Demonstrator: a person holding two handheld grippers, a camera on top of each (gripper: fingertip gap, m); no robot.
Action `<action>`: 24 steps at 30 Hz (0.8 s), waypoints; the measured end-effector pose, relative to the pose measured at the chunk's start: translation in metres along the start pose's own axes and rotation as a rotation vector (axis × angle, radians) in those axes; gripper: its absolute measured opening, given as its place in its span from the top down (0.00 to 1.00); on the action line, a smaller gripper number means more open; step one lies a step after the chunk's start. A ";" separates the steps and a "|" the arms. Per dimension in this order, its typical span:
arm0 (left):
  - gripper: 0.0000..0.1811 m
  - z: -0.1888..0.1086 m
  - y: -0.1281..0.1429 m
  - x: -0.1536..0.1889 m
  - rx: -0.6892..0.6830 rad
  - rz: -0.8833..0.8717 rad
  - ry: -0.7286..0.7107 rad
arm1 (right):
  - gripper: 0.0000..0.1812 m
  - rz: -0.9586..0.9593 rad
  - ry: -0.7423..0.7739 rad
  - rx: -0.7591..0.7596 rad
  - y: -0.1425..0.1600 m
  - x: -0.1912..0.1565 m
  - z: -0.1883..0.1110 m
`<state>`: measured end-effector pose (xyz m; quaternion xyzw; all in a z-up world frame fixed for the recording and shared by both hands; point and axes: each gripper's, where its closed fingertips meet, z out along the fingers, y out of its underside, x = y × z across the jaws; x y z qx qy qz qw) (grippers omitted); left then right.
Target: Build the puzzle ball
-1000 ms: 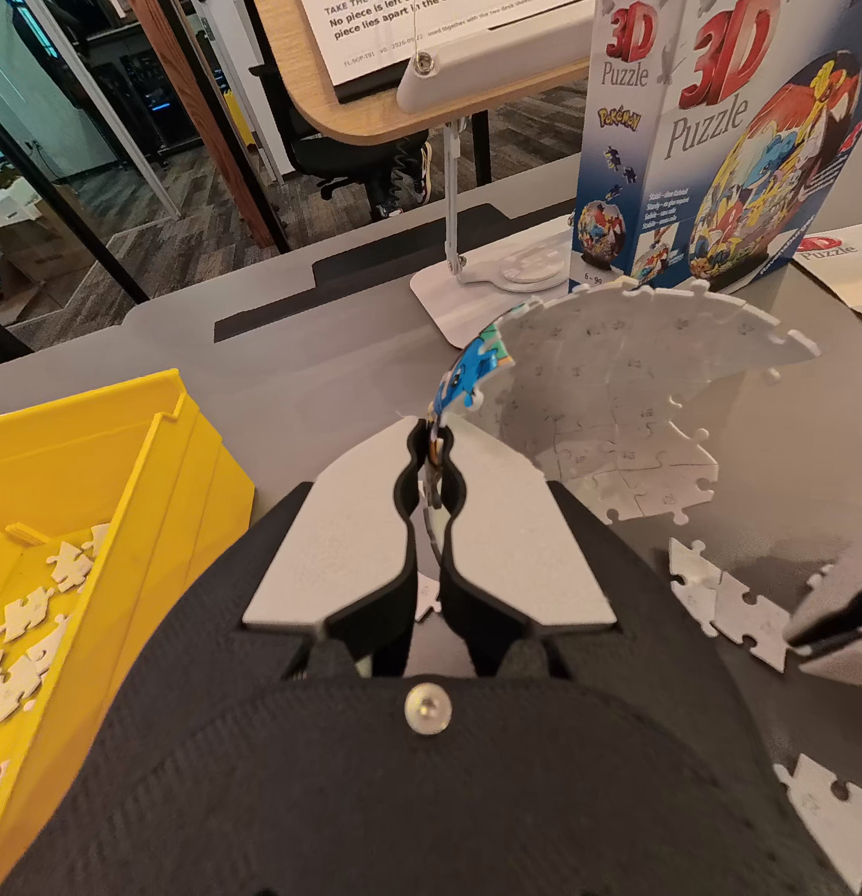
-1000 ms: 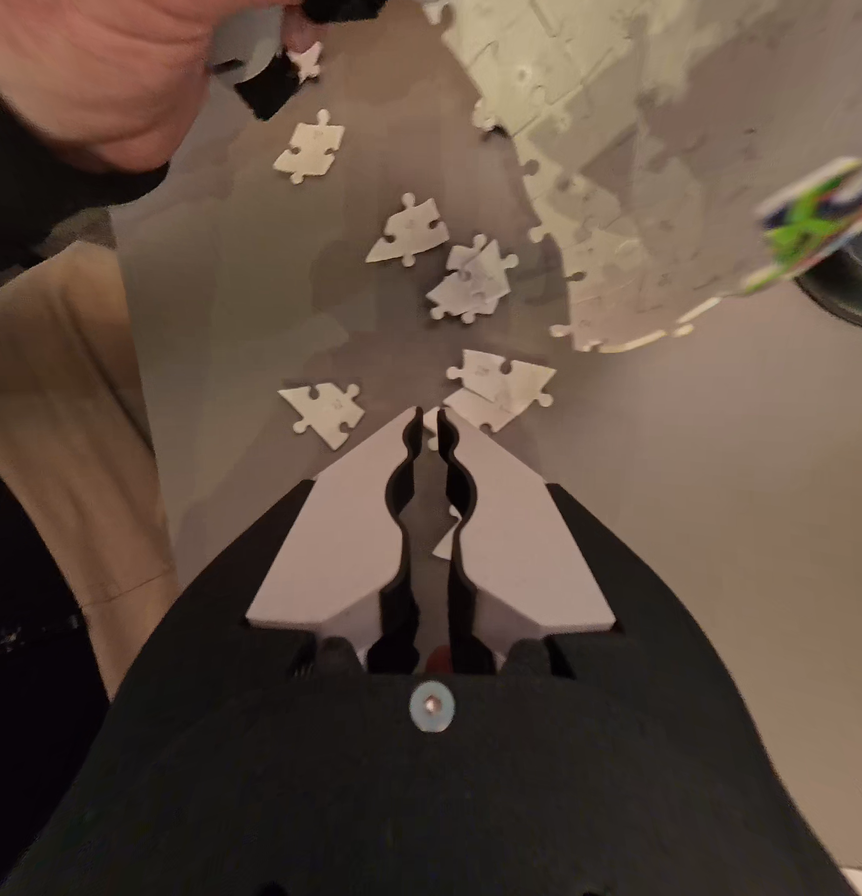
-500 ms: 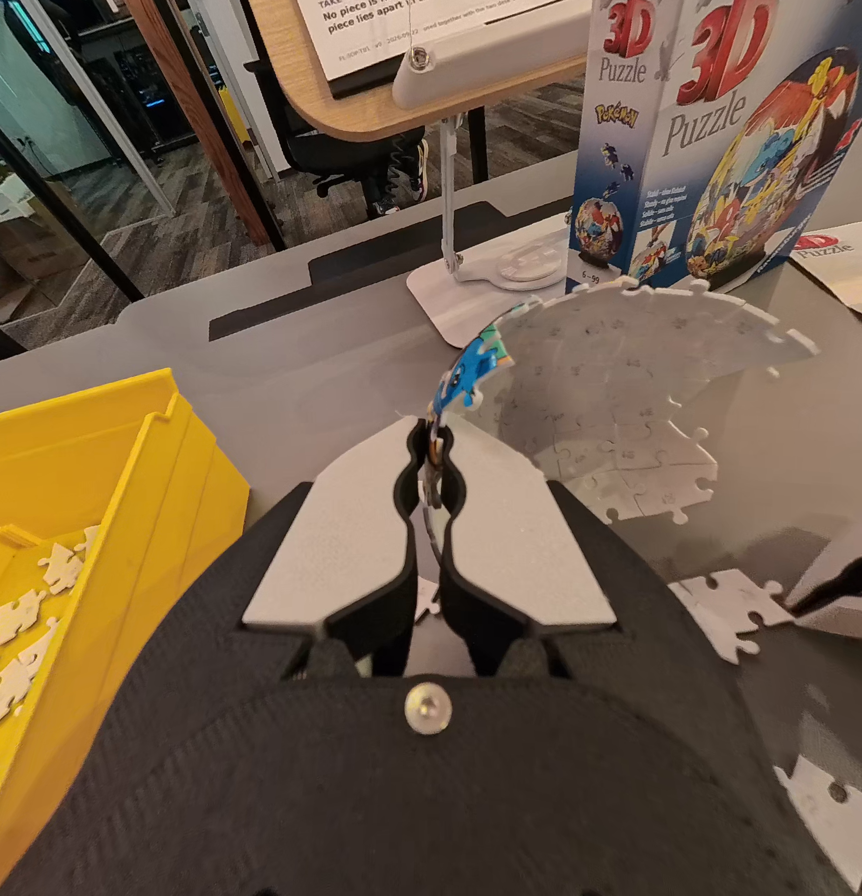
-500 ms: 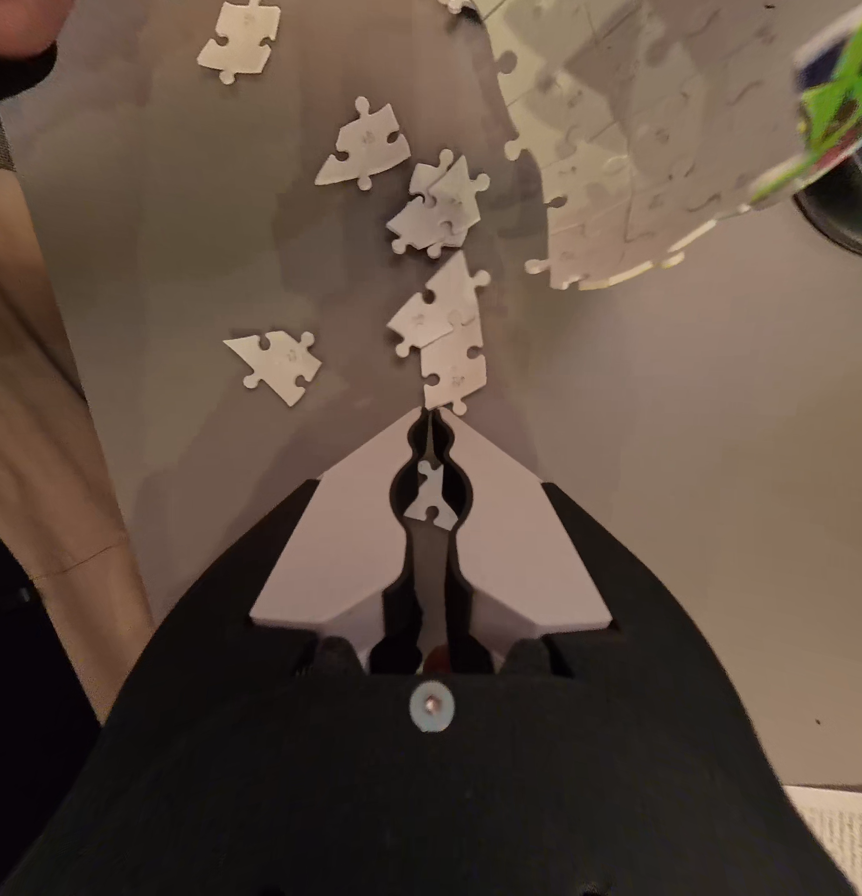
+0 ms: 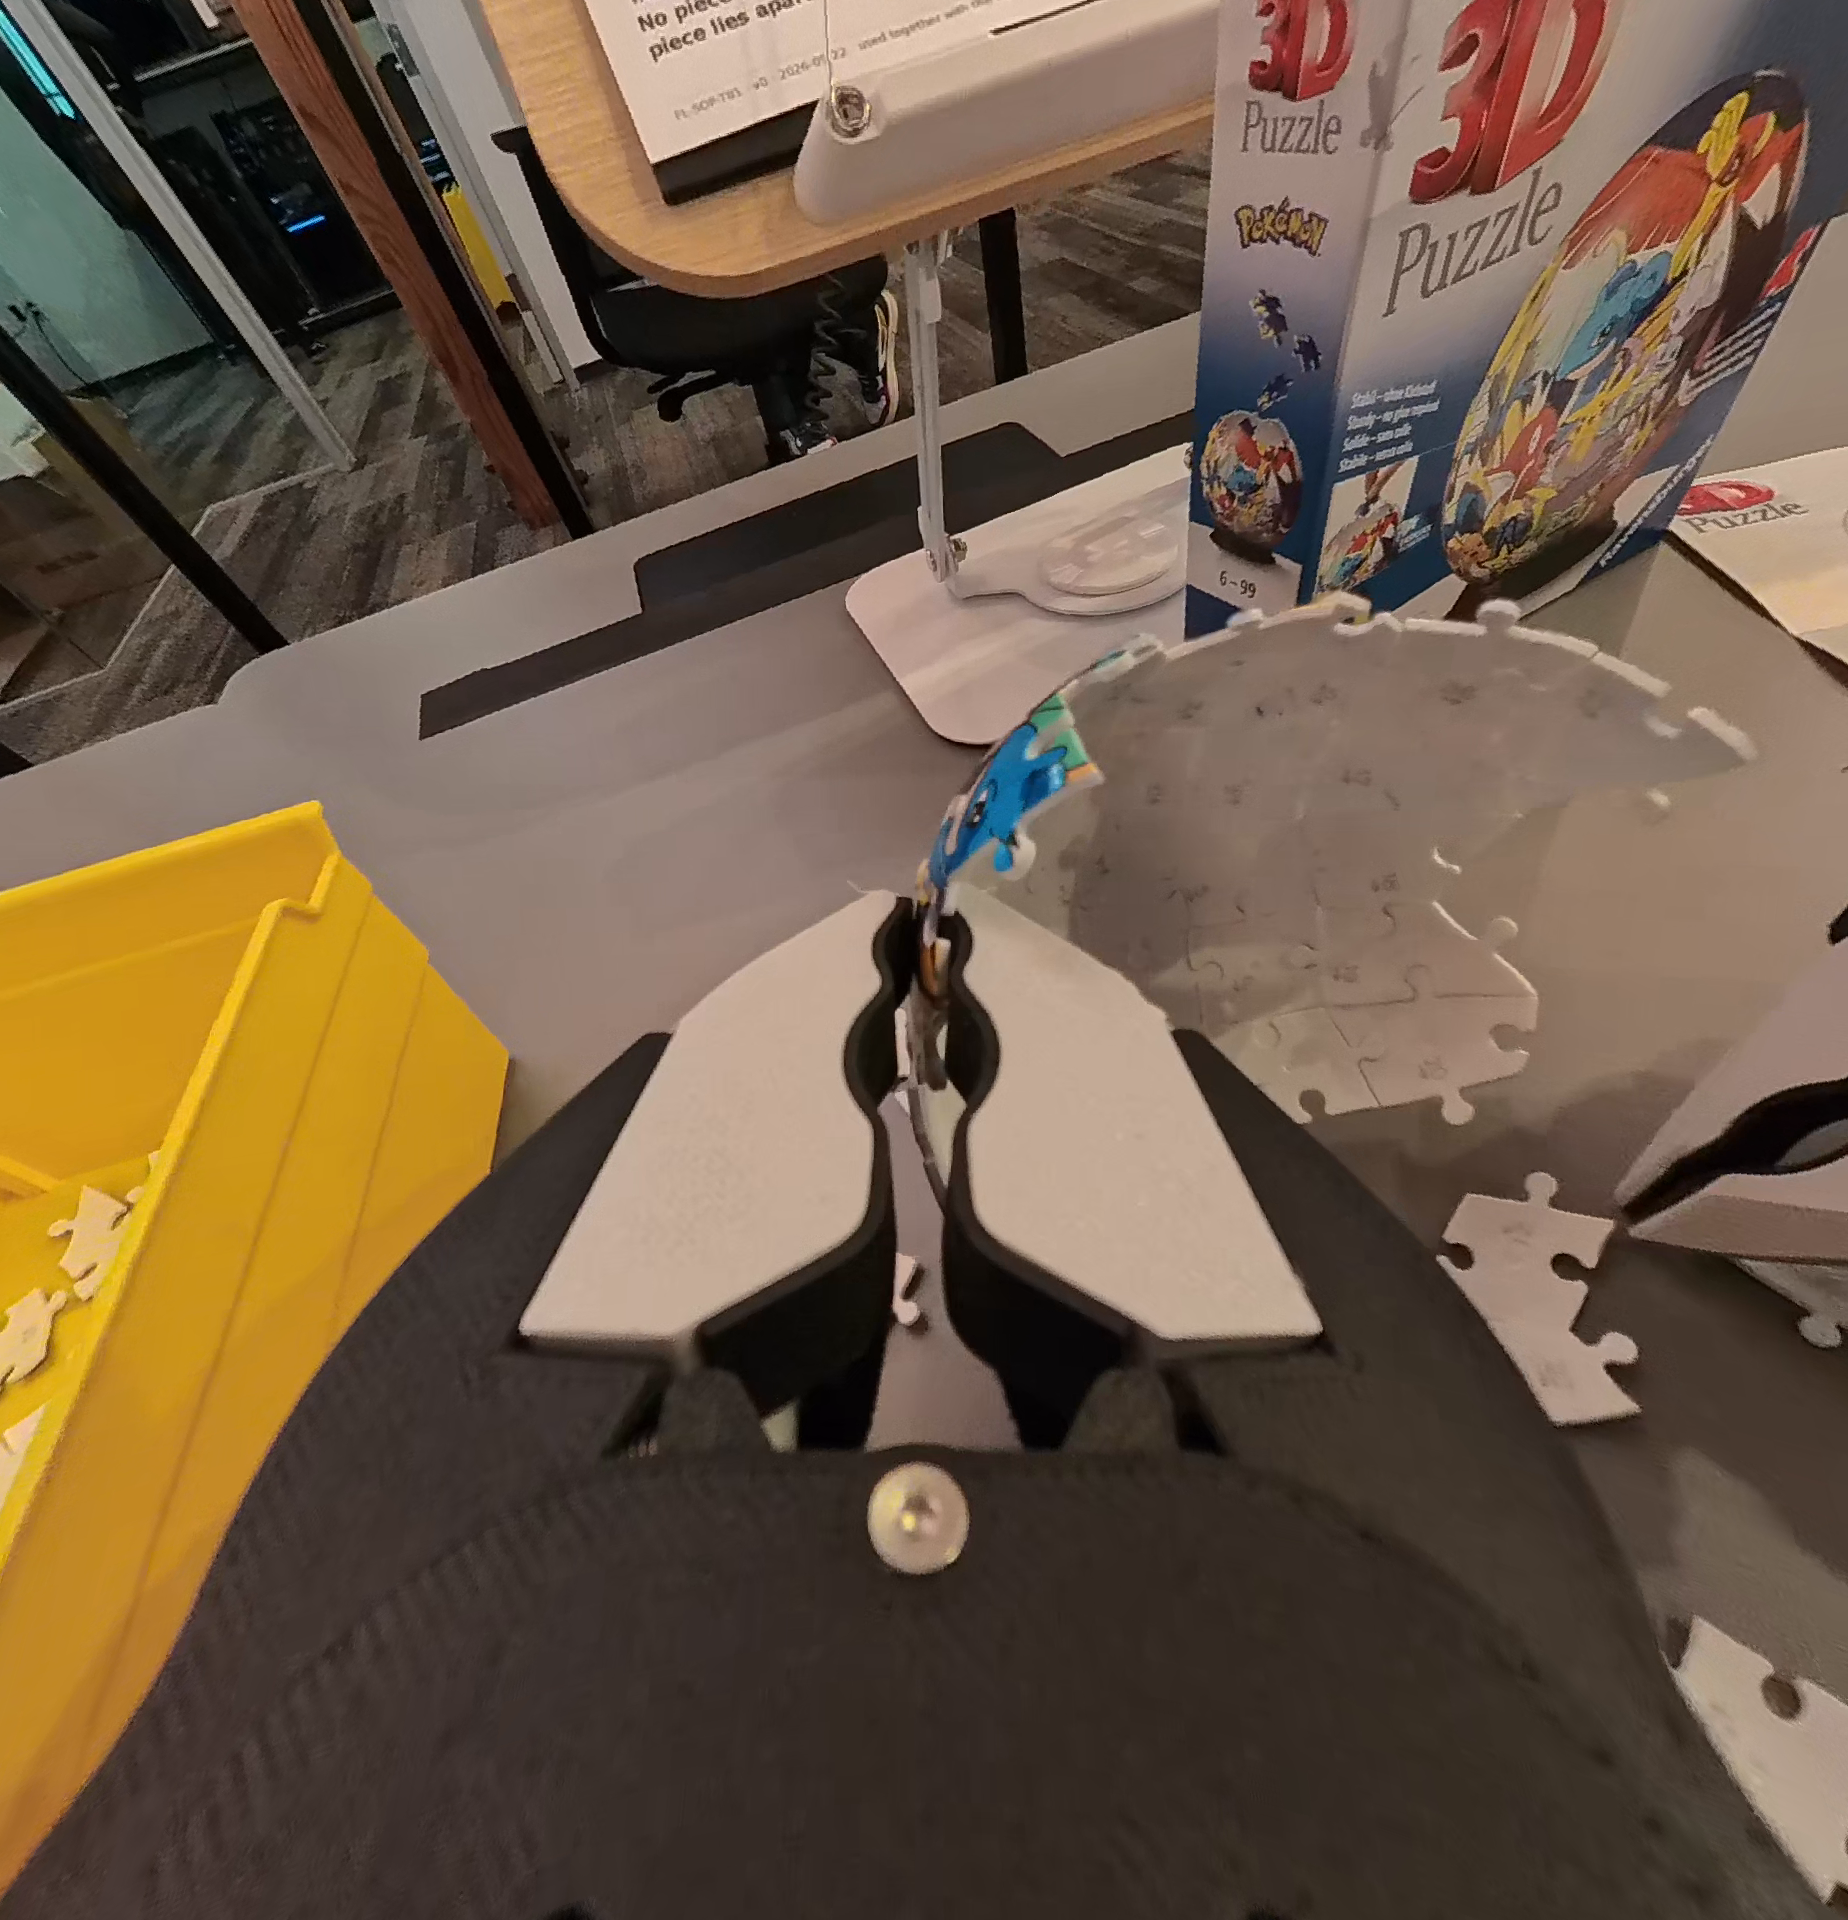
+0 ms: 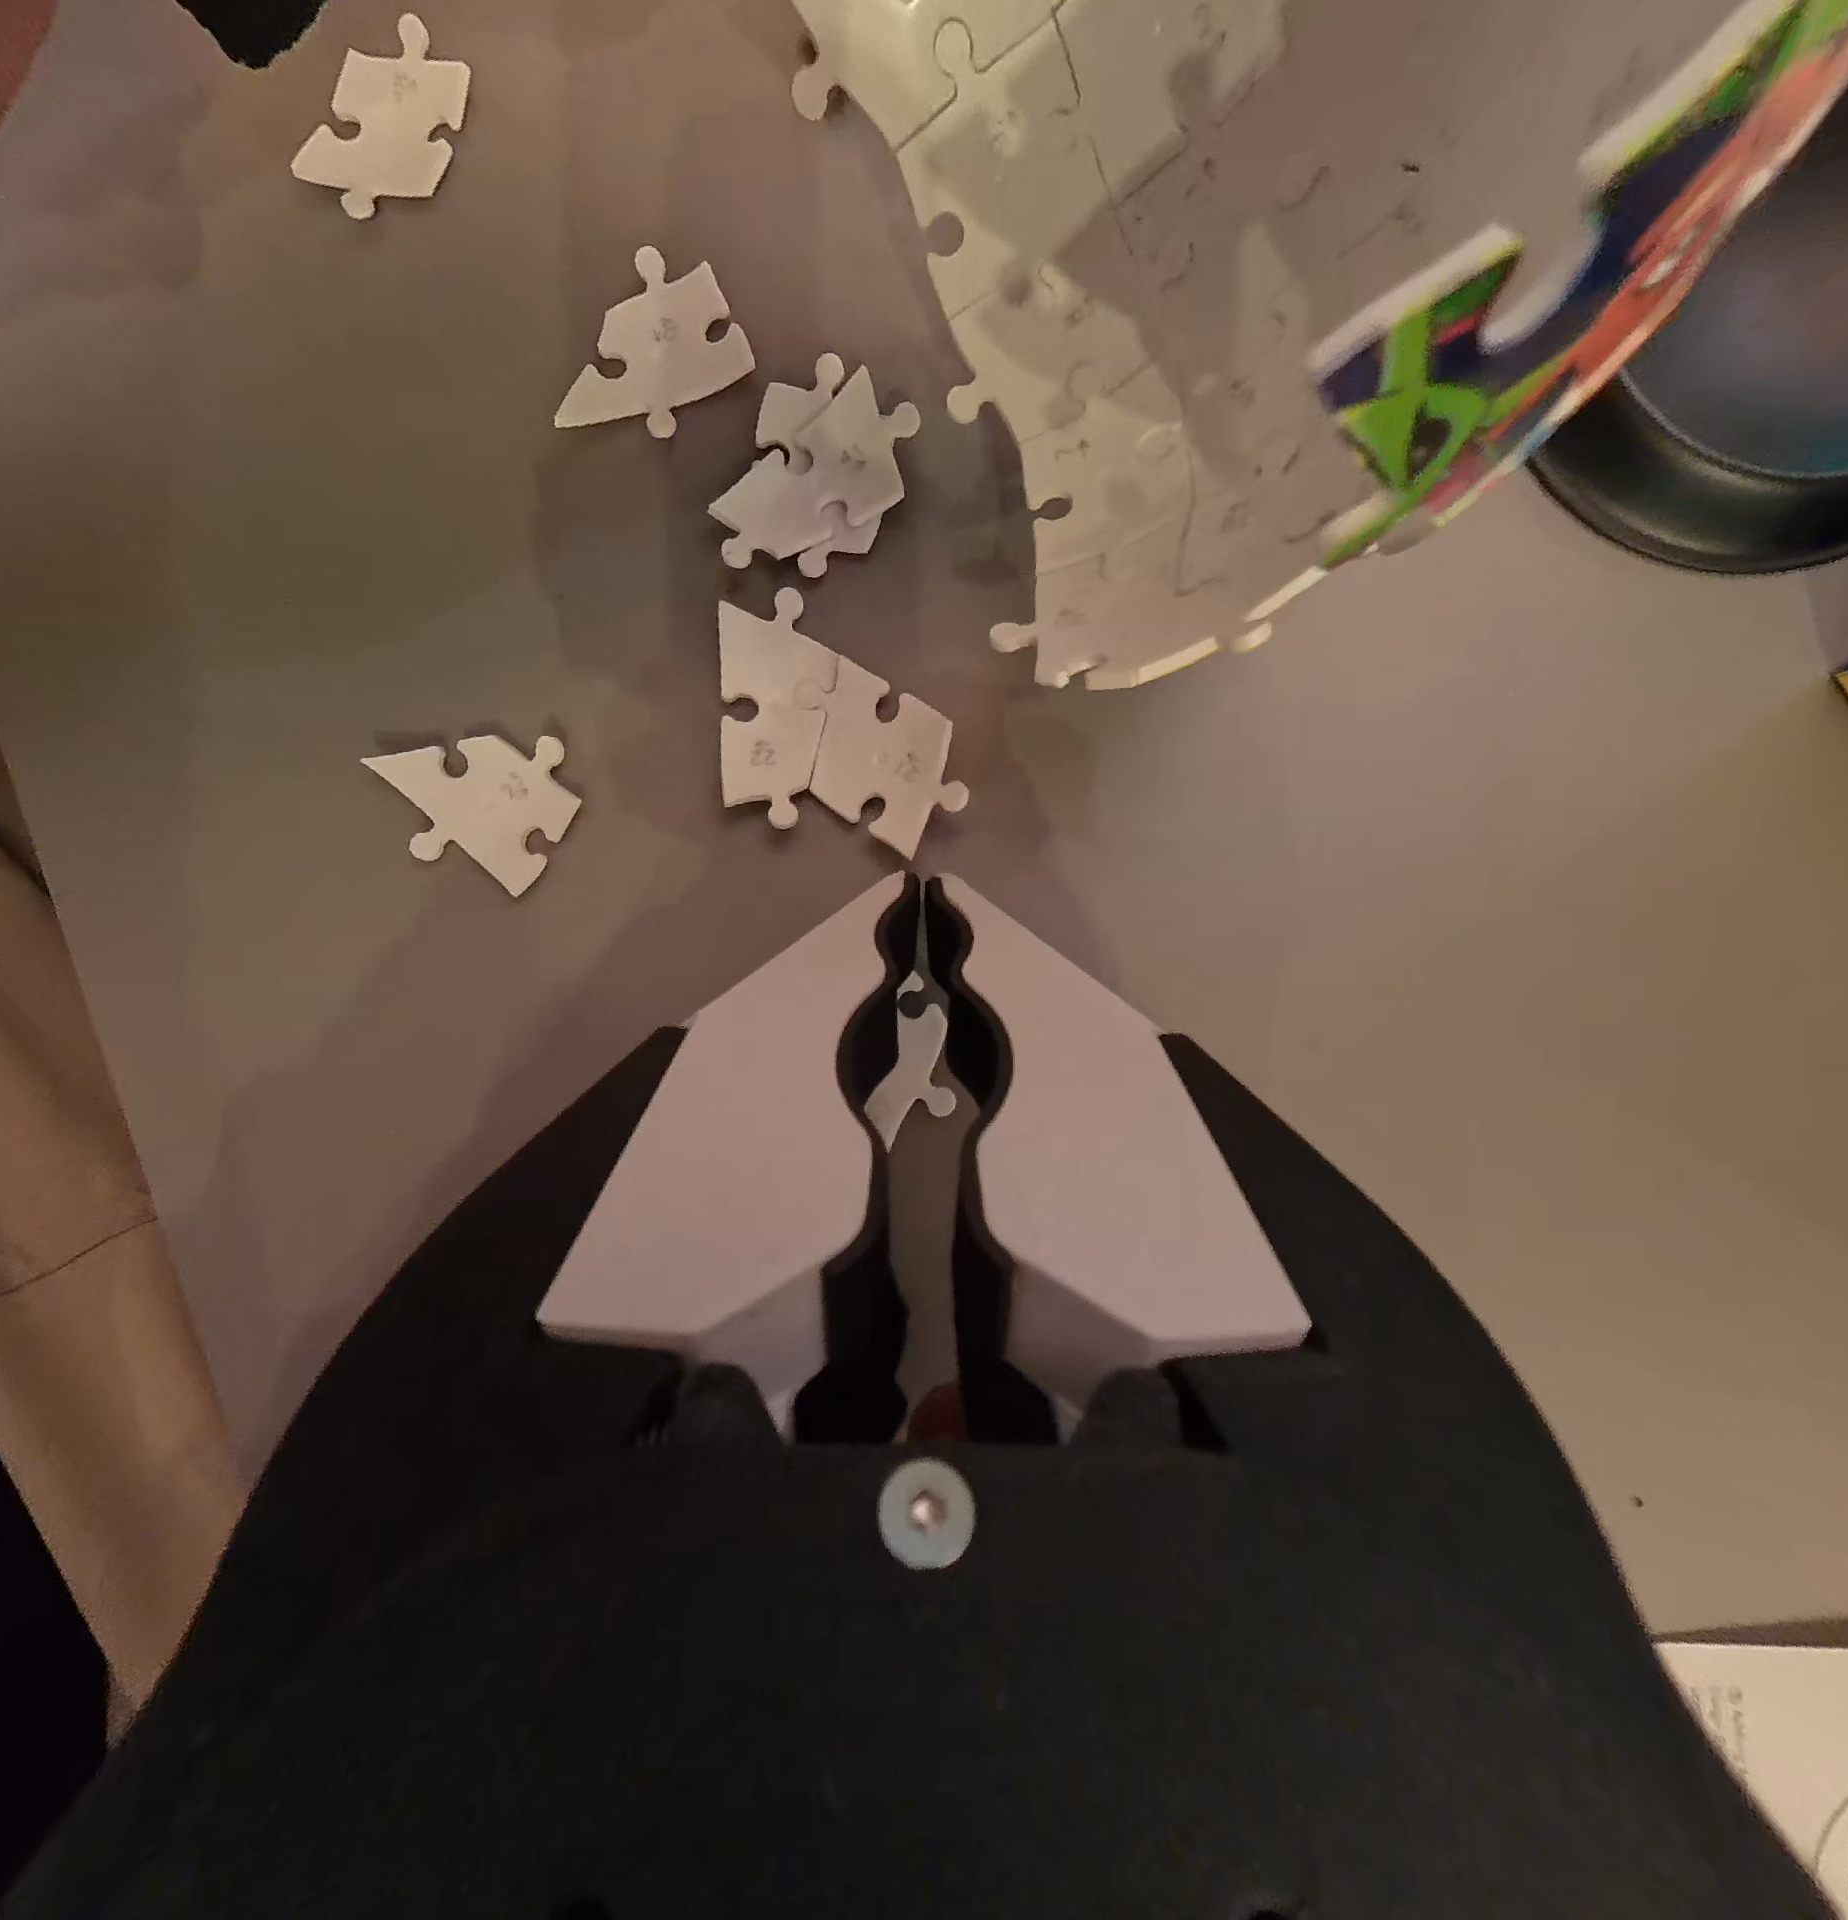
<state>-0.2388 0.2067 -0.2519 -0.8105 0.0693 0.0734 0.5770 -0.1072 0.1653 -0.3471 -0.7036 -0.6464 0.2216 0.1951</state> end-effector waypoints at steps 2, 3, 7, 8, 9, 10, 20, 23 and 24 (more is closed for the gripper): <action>0.98 0.000 -0.001 0.002 0.003 0.003 0.007 | 1.00 0.009 -0.014 0.006 0.001 -0.001 -0.001; 0.98 0.001 -0.001 0.004 0.005 0.007 0.010 | 1.00 0.016 -0.016 0.011 0.001 0.000 -0.003; 0.98 0.001 -0.002 0.007 0.003 0.030 0.012 | 1.00 0.026 -0.021 0.047 -0.004 0.001 -0.011; 0.98 0.001 -0.002 0.007 0.003 0.033 0.011 | 1.00 0.021 -0.028 0.058 -0.006 0.000 -0.013; 0.98 0.001 -0.002 0.007 0.001 0.033 0.010 | 1.00 0.012 -0.029 0.066 -0.008 -0.001 -0.013; 0.98 0.001 -0.002 0.006 0.001 0.030 0.009 | 1.00 0.000 -0.027 0.072 -0.010 -0.002 -0.013; 0.98 -0.005 0.002 -0.002 -0.018 0.027 -0.026 | 0.99 -0.034 -0.016 0.035 -0.007 -0.007 -0.002; 0.98 -0.006 0.002 -0.002 -0.019 0.030 -0.031 | 1.00 -0.038 0.039 0.090 -0.018 0.003 -0.010; 0.98 -0.007 0.001 -0.002 -0.018 0.031 -0.033 | 0.99 -0.026 0.038 0.080 -0.018 0.005 -0.011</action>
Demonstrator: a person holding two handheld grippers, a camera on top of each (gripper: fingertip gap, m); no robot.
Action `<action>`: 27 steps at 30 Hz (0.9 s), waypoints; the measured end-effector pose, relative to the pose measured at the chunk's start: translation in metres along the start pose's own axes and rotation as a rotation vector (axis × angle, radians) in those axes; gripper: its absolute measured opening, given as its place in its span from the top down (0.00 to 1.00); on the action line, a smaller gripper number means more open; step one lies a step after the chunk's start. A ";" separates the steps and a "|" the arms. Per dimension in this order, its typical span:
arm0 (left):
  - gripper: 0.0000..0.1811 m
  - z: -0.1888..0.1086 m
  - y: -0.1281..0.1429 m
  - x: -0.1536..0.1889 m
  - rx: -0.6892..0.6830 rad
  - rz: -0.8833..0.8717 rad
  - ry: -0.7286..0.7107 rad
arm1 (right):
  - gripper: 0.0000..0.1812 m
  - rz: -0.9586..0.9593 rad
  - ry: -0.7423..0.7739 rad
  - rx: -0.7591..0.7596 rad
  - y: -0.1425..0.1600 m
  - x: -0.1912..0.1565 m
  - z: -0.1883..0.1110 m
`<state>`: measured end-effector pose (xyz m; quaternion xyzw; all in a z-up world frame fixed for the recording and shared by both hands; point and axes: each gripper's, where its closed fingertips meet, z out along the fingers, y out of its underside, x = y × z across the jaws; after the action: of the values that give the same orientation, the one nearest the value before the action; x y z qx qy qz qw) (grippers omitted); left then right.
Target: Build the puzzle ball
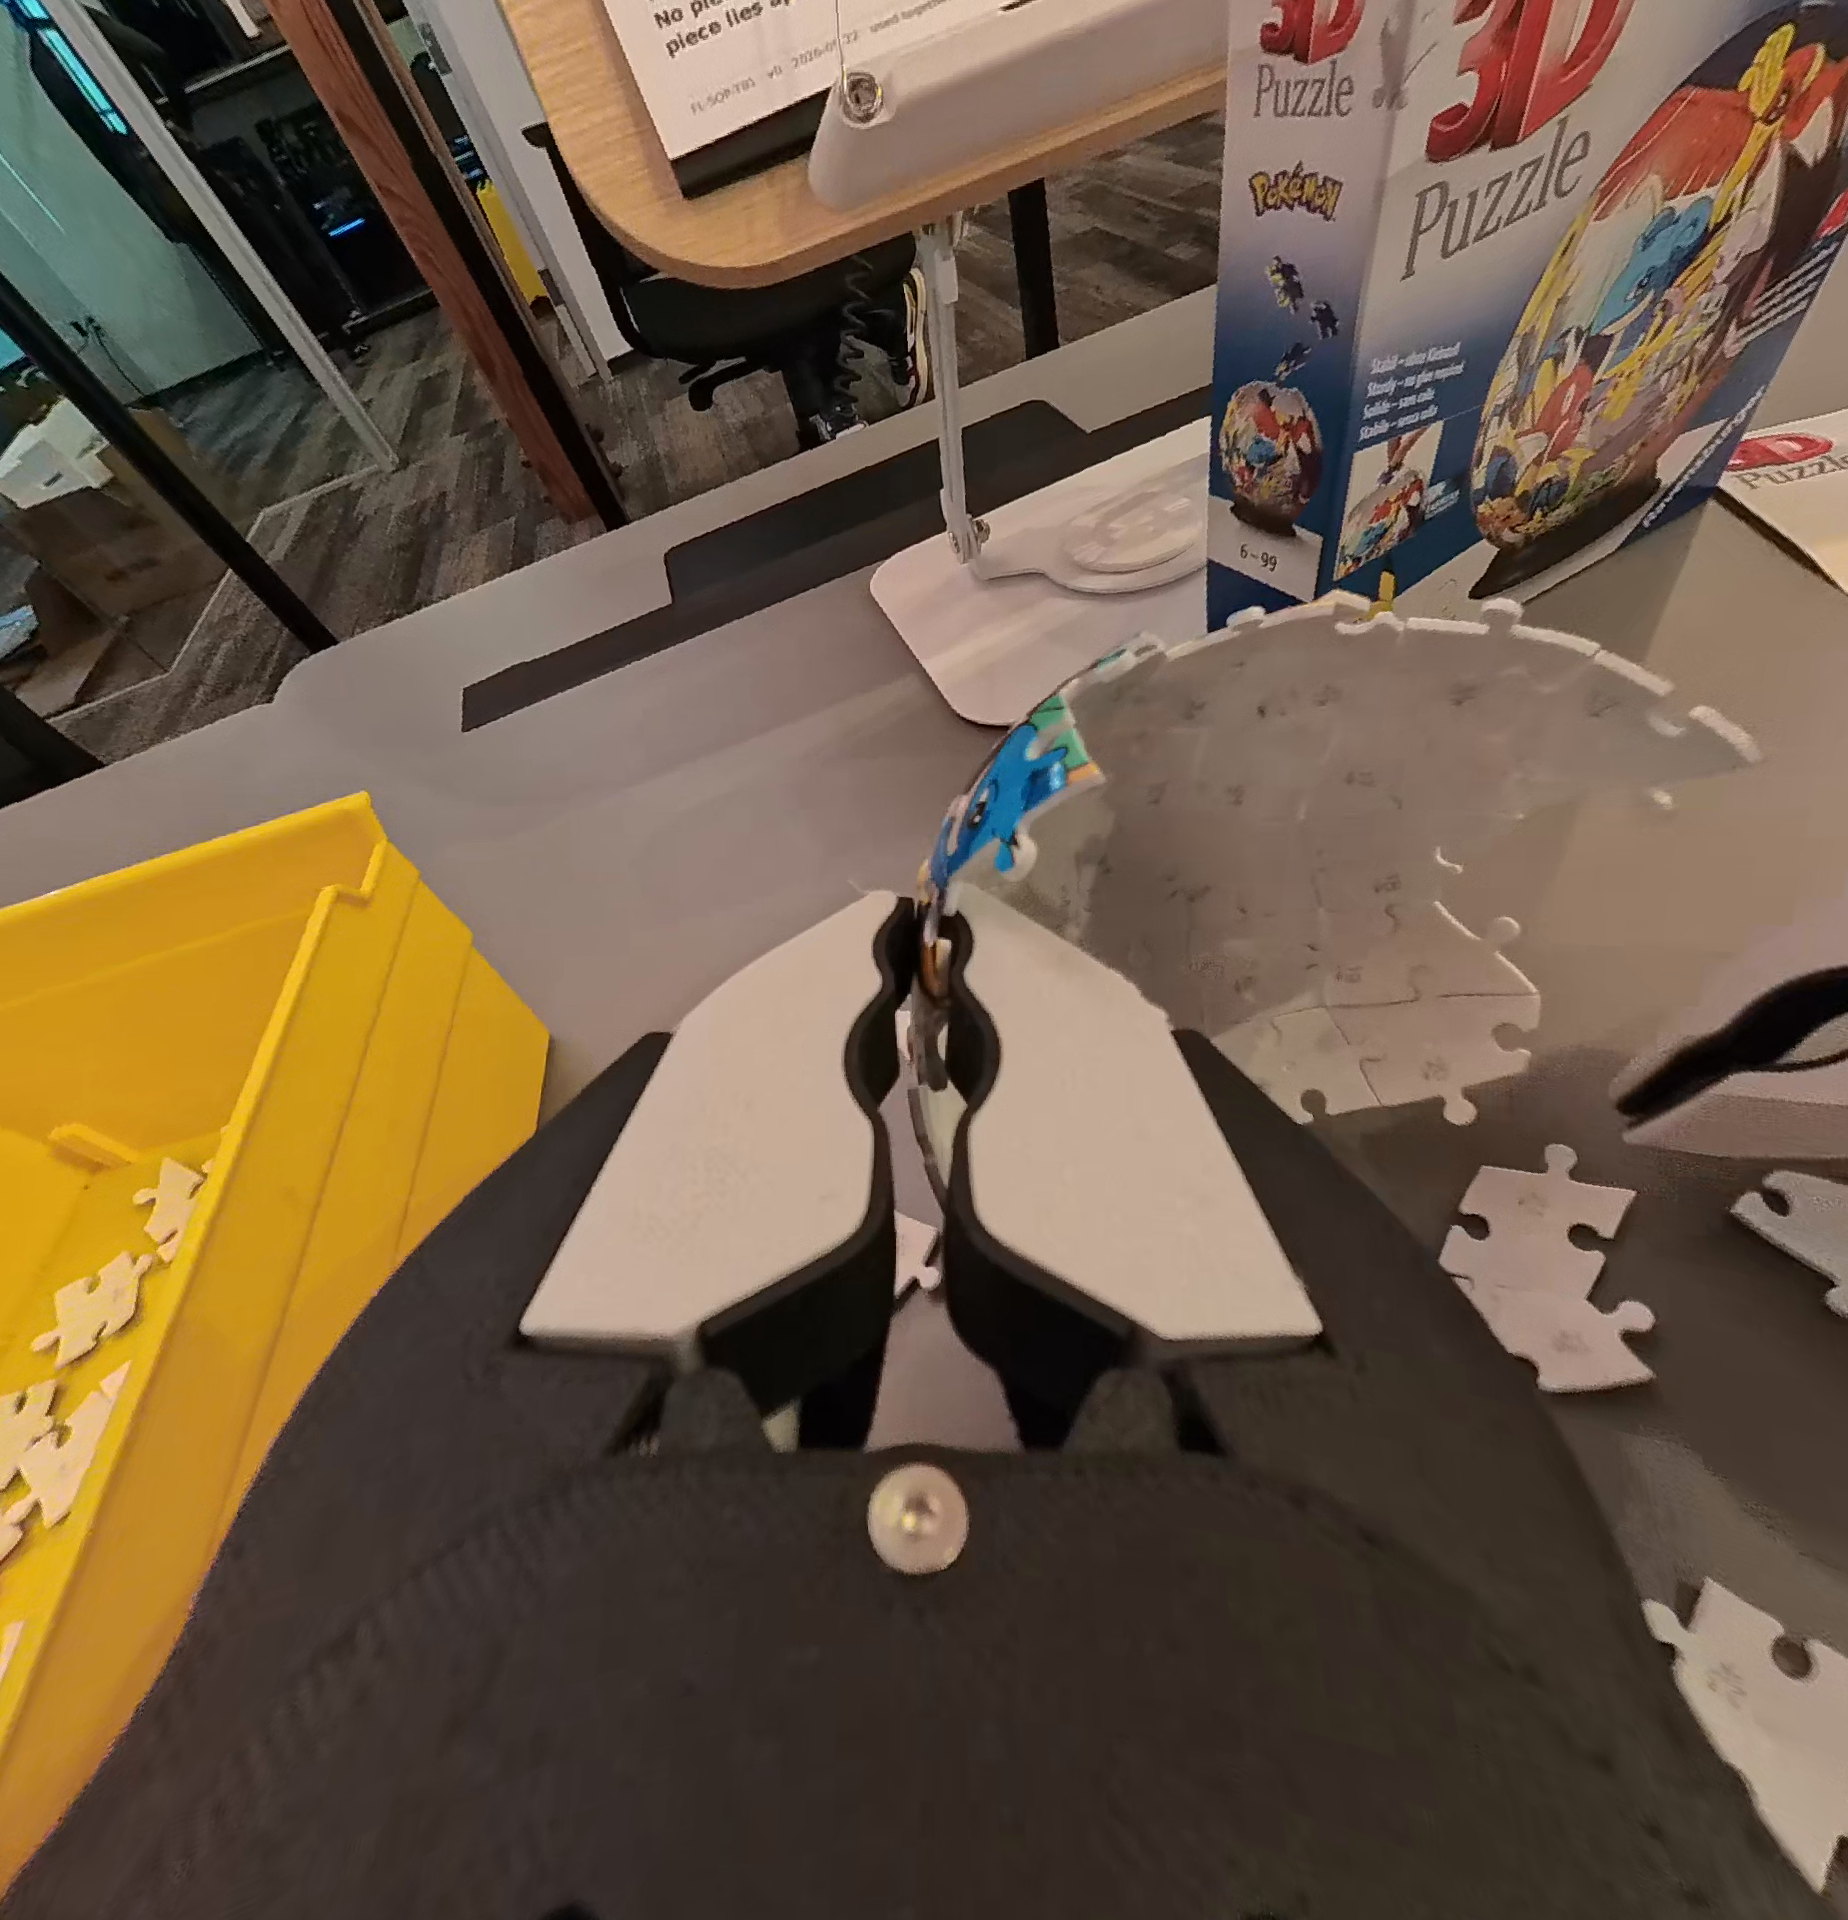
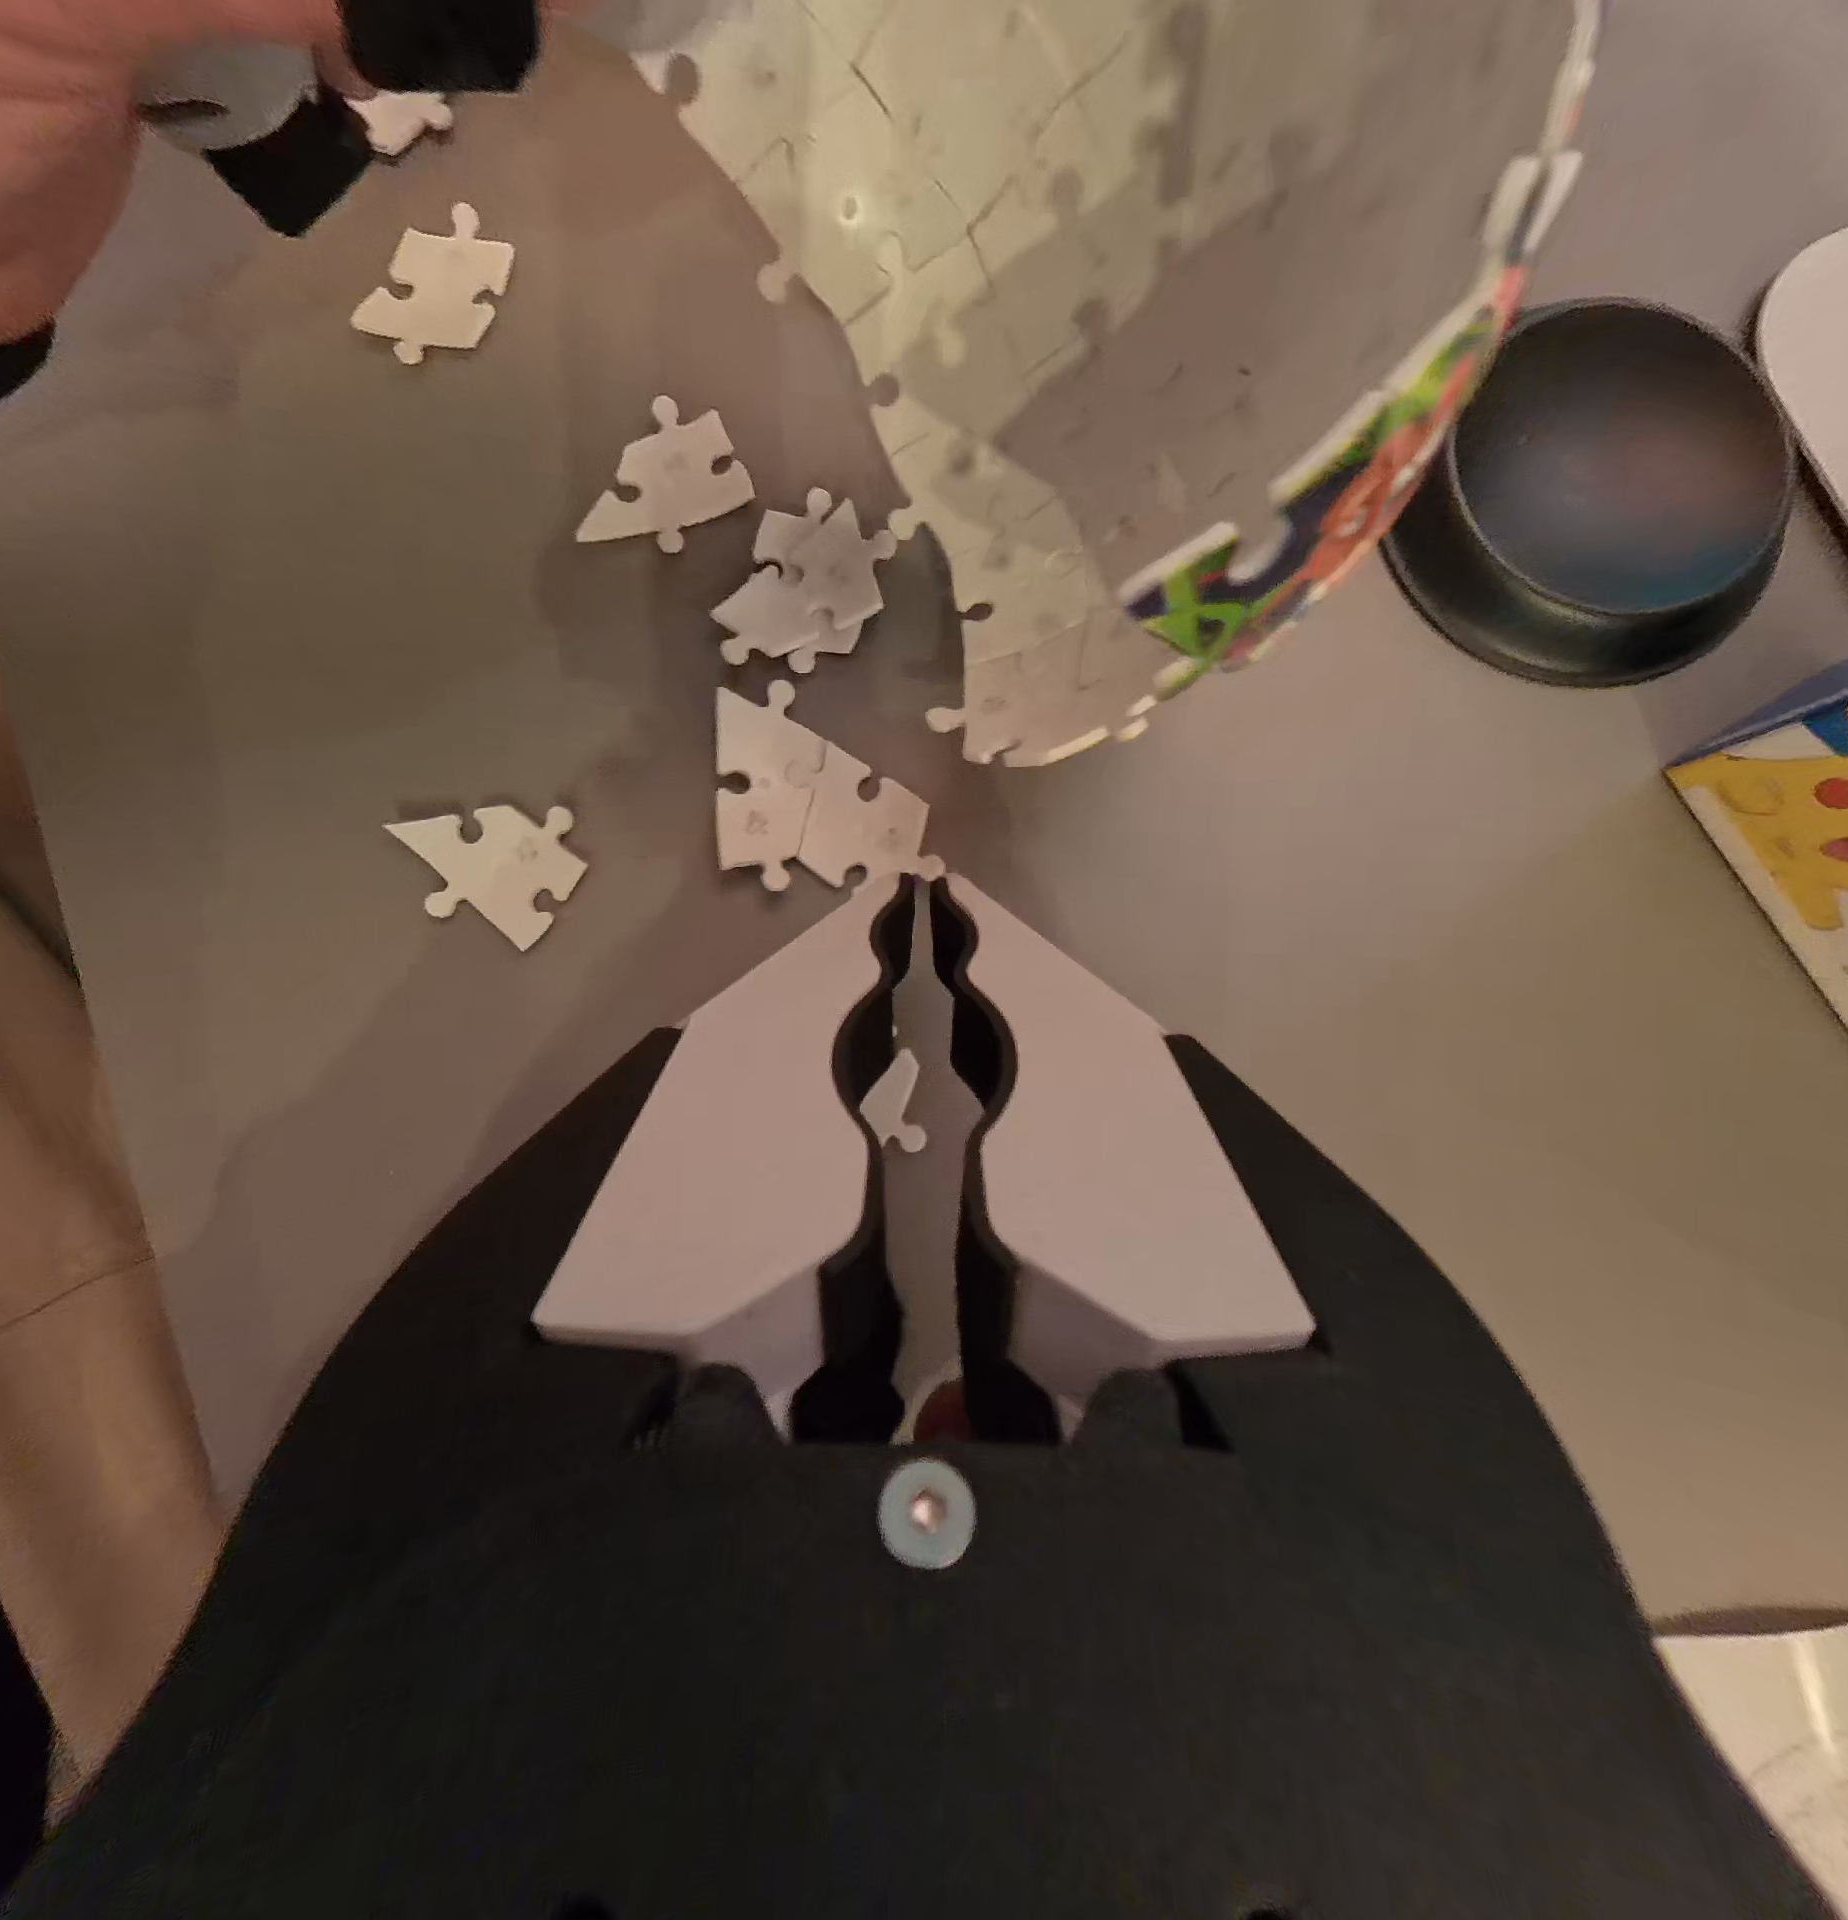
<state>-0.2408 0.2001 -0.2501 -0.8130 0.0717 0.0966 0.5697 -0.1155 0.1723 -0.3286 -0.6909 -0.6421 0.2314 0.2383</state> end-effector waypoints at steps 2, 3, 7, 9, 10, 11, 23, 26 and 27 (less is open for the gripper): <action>0.98 -0.001 -0.001 0.000 0.001 0.003 -0.004 | 0.99 0.001 0.008 -0.019 0.005 0.004 0.003; 0.98 -0.001 -0.001 -0.001 0.001 0.005 -0.006 | 0.99 0.004 -0.004 -0.026 0.007 0.003 0.005; 0.98 -0.001 -0.001 0.001 -0.002 0.009 -0.009 | 0.99 -0.007 -0.023 -0.047 0.010 -0.005 0.009; 0.98 0.000 0.000 0.003 -0.006 0.016 -0.007 | 0.99 -0.012 -0.026 -0.049 0.010 -0.007 0.009; 0.98 0.000 0.000 0.004 -0.006 0.022 -0.007 | 0.99 -0.012 -0.027 -0.050 0.011 -0.008 0.008; 0.98 0.000 0.000 0.004 -0.006 0.027 -0.008 | 0.99 -0.010 -0.029 -0.049 0.011 -0.009 0.007; 0.98 0.001 0.003 0.011 -0.014 0.041 0.000 | 0.99 -0.007 -0.072 -0.060 0.013 -0.021 0.007; 0.98 0.001 0.003 0.011 -0.014 0.042 -0.001 | 0.99 -0.012 -0.087 -0.057 0.012 -0.026 0.007; 0.98 0.001 0.003 0.011 -0.014 0.043 -0.001 | 0.99 -0.015 -0.096 -0.056 0.011 -0.028 0.007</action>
<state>-0.2312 0.2000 -0.2561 -0.8154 0.0881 0.1097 0.5616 -0.1129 0.1438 -0.3404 -0.6806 -0.6642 0.2444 0.1893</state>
